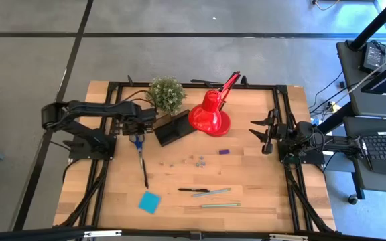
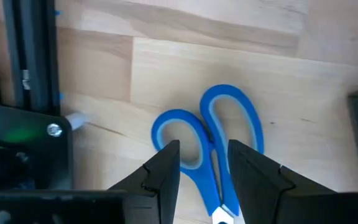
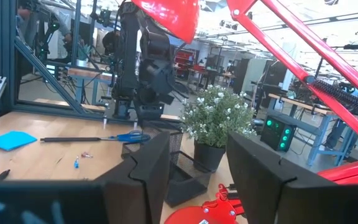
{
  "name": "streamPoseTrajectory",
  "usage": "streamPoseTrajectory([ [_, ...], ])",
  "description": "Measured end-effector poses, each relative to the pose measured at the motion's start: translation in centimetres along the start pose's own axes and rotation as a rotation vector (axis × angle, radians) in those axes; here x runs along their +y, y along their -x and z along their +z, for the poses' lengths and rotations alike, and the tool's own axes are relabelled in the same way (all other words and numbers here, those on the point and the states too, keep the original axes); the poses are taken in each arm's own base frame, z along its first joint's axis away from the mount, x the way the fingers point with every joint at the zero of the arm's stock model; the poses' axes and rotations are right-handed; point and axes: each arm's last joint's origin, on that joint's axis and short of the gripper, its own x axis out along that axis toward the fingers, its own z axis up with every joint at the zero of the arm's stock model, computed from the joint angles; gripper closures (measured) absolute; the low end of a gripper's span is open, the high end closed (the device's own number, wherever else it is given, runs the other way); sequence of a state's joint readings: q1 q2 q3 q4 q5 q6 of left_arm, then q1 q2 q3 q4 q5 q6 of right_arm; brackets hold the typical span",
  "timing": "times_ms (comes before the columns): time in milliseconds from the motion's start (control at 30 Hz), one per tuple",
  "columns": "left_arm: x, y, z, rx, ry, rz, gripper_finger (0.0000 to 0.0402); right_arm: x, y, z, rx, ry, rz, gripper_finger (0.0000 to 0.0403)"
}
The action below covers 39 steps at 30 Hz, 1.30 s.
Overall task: Pick and place office supplies into organizer
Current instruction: Put the blue scissor into the black desk organizer
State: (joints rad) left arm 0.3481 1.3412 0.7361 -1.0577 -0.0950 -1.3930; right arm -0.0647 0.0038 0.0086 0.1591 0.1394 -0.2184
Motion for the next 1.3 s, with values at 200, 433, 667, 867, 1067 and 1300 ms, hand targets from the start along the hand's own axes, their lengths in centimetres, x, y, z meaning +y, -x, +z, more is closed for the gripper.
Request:
streamPoseTrajectory([
  [200, -0.4, -0.3, 0.0, 0.015, 0.014, 0.004, 0.0272, 0.0, 0.0, -0.1, 0.015, 0.005, 0.003, 0.0241],
  [433, -1.1, -0.8, -0.4, 0.038, 0.024, 0.003, 0.0272, 0.1, 0.0, -0.2, 0.023, 0.006, 0.005, 0.0241],
  [667, -0.9, -0.8, -1.0, 0.044, 0.045, 0.043, 0.0272, 0.1, 0.0, -0.3, 0.032, 0.008, 0.008, 0.0241],
  [867, -0.9, -0.8, -1.2, 0.026, 0.029, 0.036, 0.0272, 0.1, 0.0, -0.4, 0.041, 0.007, 0.01, 0.0241],
  [1067, -0.9, -0.8, -1.3, 0.013, -0.005, 0.037, 0.0272, 0.1, 0.0, -0.5, 0.049, 0.01, 0.011, 0.0241],
  [1300, -0.9, -0.8, -1.2, 0.006, -0.028, 0.038, 0.0272, 0.1, 0.0, -0.5, 0.05, 0.01, 0.012, 0.0241],
])
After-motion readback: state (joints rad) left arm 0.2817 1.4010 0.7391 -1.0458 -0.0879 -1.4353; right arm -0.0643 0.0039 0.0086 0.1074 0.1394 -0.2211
